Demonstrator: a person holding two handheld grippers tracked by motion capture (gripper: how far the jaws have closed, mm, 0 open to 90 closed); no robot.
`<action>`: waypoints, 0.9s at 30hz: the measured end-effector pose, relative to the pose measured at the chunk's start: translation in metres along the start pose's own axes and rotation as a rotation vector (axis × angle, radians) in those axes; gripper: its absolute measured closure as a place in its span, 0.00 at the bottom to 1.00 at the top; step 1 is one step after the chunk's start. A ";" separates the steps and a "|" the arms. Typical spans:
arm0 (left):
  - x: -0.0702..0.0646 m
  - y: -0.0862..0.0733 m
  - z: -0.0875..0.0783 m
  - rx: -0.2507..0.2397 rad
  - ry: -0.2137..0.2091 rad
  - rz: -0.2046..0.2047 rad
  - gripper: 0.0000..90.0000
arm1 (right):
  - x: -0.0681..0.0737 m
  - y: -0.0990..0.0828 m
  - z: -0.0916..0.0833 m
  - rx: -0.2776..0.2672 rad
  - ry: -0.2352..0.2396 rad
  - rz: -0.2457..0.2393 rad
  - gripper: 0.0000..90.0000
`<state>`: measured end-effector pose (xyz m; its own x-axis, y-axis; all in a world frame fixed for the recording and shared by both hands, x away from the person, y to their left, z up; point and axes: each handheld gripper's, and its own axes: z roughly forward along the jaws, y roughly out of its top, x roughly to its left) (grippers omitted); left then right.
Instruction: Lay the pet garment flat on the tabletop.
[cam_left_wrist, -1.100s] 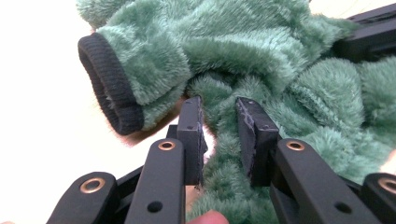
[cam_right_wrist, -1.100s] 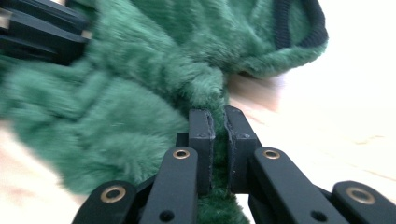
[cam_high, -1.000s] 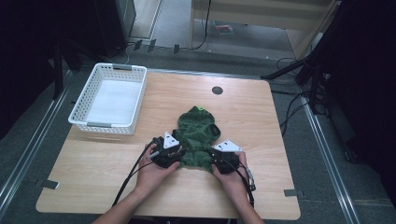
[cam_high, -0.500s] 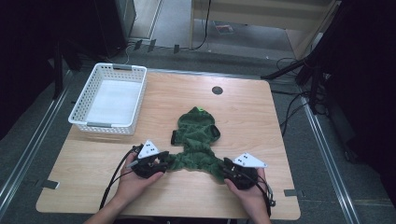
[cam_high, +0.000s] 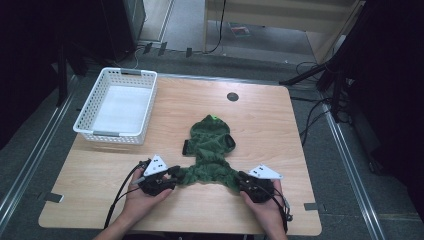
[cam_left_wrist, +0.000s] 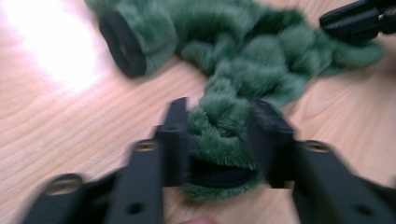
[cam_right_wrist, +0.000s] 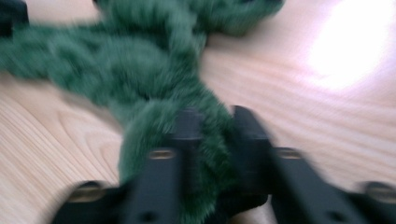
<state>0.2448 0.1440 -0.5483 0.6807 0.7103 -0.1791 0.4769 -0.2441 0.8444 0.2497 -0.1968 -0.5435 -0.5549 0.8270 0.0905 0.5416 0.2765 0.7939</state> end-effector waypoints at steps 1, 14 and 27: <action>0.002 -0.001 -0.006 -0.026 -0.017 -0.017 0.60 | -0.001 0.001 -0.004 -0.022 0.001 0.008 0.62; 0.059 -0.028 -0.113 -0.189 0.221 -0.164 0.06 | -0.044 -0.004 -0.058 -0.159 -0.128 0.081 0.00; 0.106 -0.078 -0.188 -0.228 0.350 -0.265 0.00 | -0.076 -0.043 -0.085 -0.135 -0.204 0.138 0.00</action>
<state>0.1753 0.3621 -0.5382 0.3061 0.9170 -0.2558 0.4479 0.0983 0.8887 0.2151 -0.3130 -0.5335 -0.3358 0.9375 0.0910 0.5063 0.0981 0.8568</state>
